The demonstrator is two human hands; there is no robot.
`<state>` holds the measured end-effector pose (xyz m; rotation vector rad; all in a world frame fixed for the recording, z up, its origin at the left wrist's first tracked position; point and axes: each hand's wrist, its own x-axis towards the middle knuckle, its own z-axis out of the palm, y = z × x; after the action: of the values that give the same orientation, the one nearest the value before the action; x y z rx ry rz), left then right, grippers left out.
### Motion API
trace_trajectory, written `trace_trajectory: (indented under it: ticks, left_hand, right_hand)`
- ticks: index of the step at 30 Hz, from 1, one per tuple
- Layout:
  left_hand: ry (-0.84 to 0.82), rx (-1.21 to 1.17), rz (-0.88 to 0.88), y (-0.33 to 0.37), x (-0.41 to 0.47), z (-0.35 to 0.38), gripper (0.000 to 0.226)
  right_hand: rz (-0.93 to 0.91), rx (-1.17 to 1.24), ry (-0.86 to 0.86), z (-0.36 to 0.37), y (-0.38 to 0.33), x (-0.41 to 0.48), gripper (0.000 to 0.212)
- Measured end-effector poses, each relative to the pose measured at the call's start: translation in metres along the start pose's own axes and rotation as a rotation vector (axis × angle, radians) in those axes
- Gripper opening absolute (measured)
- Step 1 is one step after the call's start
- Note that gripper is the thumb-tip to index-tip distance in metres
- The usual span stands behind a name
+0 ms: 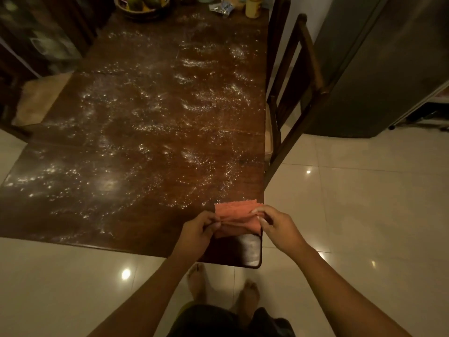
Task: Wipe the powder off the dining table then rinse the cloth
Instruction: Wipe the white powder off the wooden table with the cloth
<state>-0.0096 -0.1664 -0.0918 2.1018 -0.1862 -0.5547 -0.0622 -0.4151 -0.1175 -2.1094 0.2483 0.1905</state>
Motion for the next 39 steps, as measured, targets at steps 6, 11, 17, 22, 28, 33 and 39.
trace_trajectory:
  ticks: [6,11,17,22,28,33,39]
  left_hand:
    - [0.015,0.047,-0.047,0.005,0.033,-0.005,0.009]
    - [0.052,0.145,-0.071,0.009,0.054,-0.004,0.013]
    - [0.012,0.296,0.011,-0.008,0.032,-0.024,0.026]
    - [-0.034,0.685,0.187,-0.060,-0.003,-0.045,0.031]
    - [-0.151,0.770,0.235,-0.099,-0.027,-0.062,0.051]
    - [-0.028,0.742,0.213,-0.119,-0.026,-0.070,0.051]
    - [0.038,0.700,0.238,-0.129,-0.022,-0.075,0.043]
  right_hand:
    - [0.182,0.018,0.147,0.011,-0.008,0.024,0.027]
    - [0.344,-0.232,0.374,0.015,-0.022,0.027,0.019]
    - [-0.044,-0.675,0.198,0.046,-0.056,0.006,0.042]
    - [0.002,-0.764,-0.002,0.097,-0.037,-0.007,0.056]
    - [0.035,-0.766,0.082,0.103,-0.042,0.019,0.055]
    - [0.026,-0.771,-0.016,0.136,-0.068,0.052,0.056]
    - [-0.429,-0.929,-0.289,0.097,-0.035,0.010,0.052]
